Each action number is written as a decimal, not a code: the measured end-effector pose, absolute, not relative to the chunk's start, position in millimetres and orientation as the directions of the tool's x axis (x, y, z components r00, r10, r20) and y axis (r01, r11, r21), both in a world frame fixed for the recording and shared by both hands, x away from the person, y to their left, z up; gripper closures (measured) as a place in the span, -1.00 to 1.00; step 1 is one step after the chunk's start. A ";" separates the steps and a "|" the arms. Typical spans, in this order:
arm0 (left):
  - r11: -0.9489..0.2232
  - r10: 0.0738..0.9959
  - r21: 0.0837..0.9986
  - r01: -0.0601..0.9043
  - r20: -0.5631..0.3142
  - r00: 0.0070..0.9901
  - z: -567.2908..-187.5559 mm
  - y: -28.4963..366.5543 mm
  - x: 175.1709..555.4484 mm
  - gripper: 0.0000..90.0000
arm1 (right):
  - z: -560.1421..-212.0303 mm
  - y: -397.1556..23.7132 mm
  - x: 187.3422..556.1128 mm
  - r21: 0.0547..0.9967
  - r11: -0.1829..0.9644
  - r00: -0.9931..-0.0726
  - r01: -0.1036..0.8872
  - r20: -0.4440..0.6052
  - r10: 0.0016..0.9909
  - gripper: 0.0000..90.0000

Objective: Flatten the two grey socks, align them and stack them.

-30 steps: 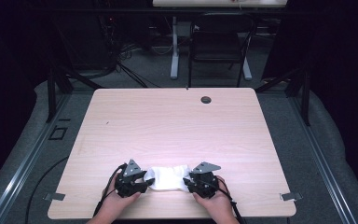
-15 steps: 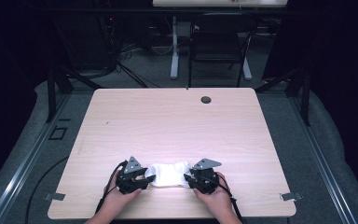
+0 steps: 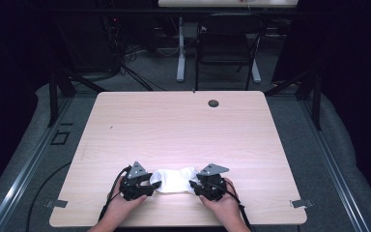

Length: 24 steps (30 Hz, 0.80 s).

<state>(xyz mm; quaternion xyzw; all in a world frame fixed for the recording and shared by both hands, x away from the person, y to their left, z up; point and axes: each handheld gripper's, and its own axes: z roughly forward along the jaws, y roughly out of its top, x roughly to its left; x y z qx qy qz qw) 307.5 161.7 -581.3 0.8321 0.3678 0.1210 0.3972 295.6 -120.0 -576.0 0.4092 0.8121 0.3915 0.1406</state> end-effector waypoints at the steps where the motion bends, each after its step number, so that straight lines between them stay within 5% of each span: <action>1: -0.411 0.707 0.753 0.513 -0.092 0.701 -580.5 162.1 307.4 0.10 | -574.3 -120.4 294.8 0.757 0.352 -0.623 0.551 0.092 0.777 0.31; 24: -0.297 0.754 0.809 0.508 -0.127 0.644 -557.6 203.4 303.3 -0.03 | -552.6 -148.7 279.0 0.840 0.305 -0.611 0.448 0.039 0.790 0.06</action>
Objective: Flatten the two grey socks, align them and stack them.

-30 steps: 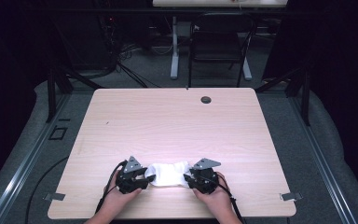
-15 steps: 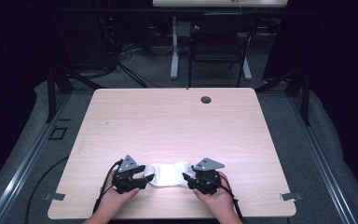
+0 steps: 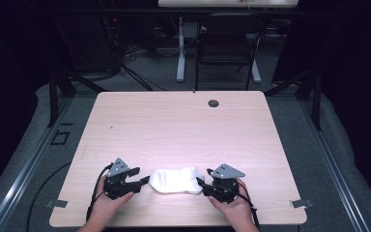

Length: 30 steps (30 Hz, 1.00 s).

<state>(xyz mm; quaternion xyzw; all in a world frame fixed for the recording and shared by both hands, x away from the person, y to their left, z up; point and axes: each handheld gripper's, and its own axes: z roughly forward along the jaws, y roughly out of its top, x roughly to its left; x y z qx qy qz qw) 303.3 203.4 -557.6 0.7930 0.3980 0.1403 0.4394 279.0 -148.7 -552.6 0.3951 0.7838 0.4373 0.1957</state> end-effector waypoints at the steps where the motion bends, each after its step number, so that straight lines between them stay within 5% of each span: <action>1: -0.291 0.758 0.810 0.509 -0.129 0.639 -557.5 205.6 304.2 -0.03 | -552.4 -151.2 279.2 0.838 0.304 -0.608 0.453 0.041 0.793 0.05; 30: -0.218 0.829 0.782 0.584 -0.168 0.534 -570.8 233.4 325.9 -0.04 | -575.1 -179.9 294.0 0.813 0.214 -0.505 0.542 0.111 0.856 0.06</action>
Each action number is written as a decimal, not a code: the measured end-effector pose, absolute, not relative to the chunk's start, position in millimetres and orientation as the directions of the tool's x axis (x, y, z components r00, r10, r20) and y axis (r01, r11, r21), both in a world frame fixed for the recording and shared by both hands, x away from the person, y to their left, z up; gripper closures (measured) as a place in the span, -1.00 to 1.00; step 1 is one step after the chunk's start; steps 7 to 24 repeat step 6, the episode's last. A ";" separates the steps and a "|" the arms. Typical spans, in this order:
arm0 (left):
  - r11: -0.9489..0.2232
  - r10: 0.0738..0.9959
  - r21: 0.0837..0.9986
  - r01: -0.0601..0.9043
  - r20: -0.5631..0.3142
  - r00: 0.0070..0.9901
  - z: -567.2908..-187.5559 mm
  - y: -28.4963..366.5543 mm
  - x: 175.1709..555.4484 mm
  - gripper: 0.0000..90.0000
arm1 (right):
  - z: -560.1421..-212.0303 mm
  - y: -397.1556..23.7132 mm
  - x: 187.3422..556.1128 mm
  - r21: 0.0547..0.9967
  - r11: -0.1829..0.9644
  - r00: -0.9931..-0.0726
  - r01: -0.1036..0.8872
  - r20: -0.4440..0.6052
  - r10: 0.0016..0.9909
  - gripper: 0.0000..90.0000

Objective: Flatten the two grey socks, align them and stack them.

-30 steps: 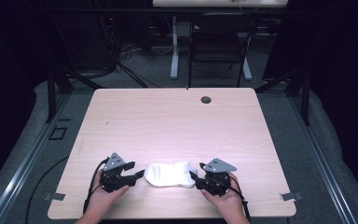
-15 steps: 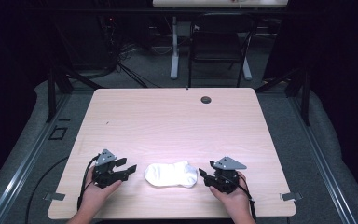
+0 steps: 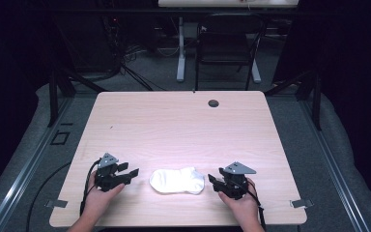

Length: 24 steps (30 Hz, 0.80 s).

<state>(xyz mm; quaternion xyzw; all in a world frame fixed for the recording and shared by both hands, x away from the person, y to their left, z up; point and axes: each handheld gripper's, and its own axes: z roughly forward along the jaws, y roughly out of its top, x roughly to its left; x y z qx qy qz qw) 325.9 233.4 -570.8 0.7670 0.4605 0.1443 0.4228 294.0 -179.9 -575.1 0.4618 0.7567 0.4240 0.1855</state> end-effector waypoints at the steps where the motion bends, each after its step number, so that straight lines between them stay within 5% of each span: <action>1: -0.214 0.829 0.783 0.583 -0.170 0.533 -571.1 233.8 326.2 -0.04 | -575.4 -180.0 294.4 0.808 0.217 -0.503 0.547 0.110 0.857 0.06; 24: -0.209 0.843 0.788 0.580 -0.155 0.515 -569.4 236.3 325.6 -0.05 | -575.9 -181.2 295.2 0.801 0.213 -0.501 0.559 0.122 0.857 0.10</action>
